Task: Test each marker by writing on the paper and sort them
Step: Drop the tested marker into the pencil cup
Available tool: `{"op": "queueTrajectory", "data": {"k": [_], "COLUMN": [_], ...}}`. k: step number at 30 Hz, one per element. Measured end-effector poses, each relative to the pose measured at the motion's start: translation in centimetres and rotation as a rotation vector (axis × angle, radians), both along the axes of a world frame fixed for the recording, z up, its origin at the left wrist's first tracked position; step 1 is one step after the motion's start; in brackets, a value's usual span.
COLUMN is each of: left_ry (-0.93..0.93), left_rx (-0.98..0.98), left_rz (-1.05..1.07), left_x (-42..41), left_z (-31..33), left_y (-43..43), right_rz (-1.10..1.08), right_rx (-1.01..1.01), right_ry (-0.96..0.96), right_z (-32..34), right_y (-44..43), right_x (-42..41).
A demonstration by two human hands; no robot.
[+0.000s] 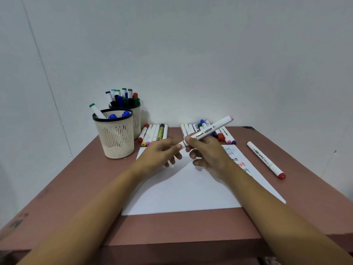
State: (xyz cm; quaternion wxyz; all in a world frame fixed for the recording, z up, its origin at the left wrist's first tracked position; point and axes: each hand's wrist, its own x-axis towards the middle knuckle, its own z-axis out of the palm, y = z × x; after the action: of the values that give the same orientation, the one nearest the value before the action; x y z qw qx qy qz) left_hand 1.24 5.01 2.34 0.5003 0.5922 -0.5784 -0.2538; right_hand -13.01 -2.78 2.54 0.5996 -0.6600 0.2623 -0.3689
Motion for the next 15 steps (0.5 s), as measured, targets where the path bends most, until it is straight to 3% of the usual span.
{"op": "queueTrajectory", "data": {"k": [4,12,15], "left_ry": [0.133,0.124,0.211], "left_rx": [0.025,-0.006,-0.030], "left_rz": [-0.027,-0.031,-0.012], "left_x": [0.03,-0.17,-0.31], "left_z": [0.10,-0.29,-0.14], "left_y": [0.05,0.05,-0.23], "right_rz": [0.037,0.086,0.073], "right_rx": [0.055,0.144,0.161], "right_ry": [-0.099,-0.177,-0.205], "right_z": [-0.26,-0.66,-0.26], "right_y": [-0.06,0.08,0.10], "right_x": [0.15,0.34,0.54]}}
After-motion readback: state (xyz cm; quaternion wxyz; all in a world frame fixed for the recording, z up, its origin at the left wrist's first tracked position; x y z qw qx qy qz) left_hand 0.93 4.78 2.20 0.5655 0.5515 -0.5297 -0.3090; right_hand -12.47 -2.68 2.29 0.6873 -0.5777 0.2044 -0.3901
